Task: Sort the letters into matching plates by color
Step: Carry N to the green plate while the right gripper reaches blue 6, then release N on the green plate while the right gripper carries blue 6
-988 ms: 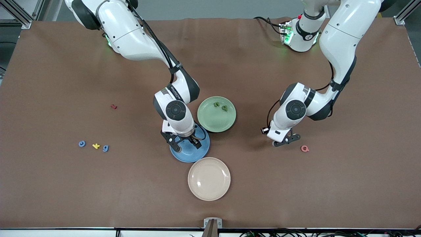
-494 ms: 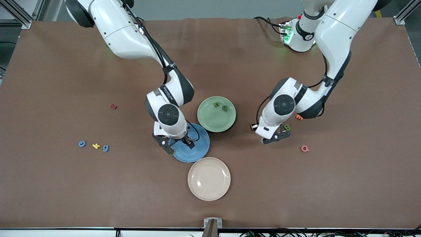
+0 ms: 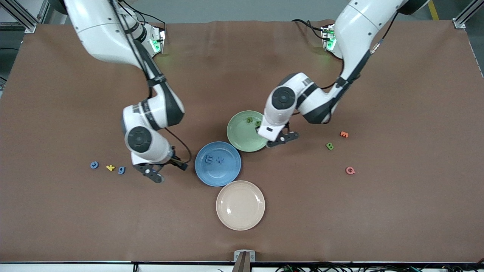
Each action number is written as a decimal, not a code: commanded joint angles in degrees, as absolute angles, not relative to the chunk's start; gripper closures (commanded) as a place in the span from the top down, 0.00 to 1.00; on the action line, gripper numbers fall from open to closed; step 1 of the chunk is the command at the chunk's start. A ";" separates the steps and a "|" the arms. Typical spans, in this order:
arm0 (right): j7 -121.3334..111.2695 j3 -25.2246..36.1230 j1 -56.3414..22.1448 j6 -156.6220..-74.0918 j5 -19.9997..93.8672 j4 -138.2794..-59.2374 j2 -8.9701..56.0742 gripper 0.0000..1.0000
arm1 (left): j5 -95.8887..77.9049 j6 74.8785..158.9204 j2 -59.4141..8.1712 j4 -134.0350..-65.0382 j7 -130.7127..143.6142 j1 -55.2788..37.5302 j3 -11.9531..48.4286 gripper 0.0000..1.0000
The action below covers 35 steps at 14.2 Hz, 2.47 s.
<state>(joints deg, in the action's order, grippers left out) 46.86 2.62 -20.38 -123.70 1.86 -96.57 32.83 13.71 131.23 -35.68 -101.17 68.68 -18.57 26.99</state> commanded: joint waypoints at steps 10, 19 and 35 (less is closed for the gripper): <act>8.46 1.58 -2.91 -136.40 0.79 -104.68 31.90 0.94 | 13.80 129.37 -47.72 -83.42 73.74 -35.59 17.67 0.19; -0.97 1.41 -0.09 -143.26 1.32 -104.68 37.00 0.66 | 14.06 129.37 -48.34 -82.88 73.74 -36.39 17.05 0.75; 3.49 1.32 -1.05 -141.68 1.58 -105.64 36.92 0.00 | 13.80 124.54 -32.00 -101.59 61.10 -17.68 20.74 0.91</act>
<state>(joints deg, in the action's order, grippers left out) 0.74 2.10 -1.04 -142.42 1.39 -104.66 37.34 13.71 123.81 -36.71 -95.19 63.69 -21.20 19.37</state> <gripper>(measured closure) 0.736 0.084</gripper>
